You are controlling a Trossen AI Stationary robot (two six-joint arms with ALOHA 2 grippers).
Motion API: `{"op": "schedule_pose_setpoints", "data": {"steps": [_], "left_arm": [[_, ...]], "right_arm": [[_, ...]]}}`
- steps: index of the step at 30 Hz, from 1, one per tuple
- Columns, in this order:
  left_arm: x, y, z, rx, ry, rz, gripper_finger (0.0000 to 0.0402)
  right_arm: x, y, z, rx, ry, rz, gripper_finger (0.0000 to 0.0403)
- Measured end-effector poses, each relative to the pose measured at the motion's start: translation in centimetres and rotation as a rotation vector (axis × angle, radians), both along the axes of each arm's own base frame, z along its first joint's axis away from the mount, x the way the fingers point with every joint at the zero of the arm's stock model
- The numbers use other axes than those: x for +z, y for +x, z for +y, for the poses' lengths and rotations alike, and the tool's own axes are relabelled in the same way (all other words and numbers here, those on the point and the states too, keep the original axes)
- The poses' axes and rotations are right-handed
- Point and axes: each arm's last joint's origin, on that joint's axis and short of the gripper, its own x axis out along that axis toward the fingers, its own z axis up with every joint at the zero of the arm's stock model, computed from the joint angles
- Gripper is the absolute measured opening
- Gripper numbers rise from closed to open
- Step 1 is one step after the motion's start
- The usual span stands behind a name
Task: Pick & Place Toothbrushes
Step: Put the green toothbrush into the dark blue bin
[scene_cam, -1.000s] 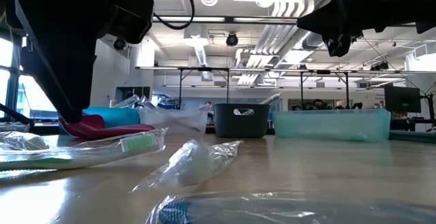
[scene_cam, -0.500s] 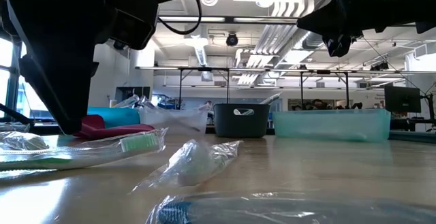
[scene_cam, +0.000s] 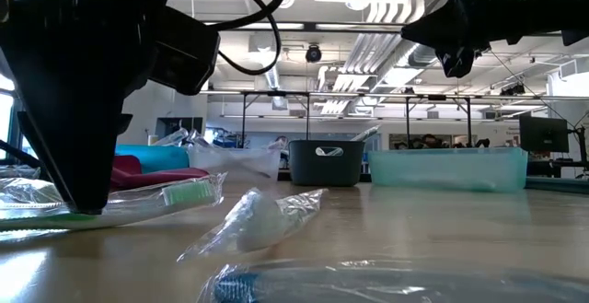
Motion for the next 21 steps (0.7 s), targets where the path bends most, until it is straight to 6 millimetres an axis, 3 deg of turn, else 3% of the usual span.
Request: {"op": "schedule_pose_setpoints", "data": {"steps": [9,21], "left_arm": [[-0.12,0.01,-0.02,-0.023,0.005,-0.004,0.0177],[-0.26,-0.03,0.06,-0.021,0.016,0.000,0.0075]], "right_arm": [[0.01,0.00,0.00,0.001,0.000,-0.001,0.0003],[0.00,0.00,0.00,0.001,0.000,0.000,0.0003]]}}
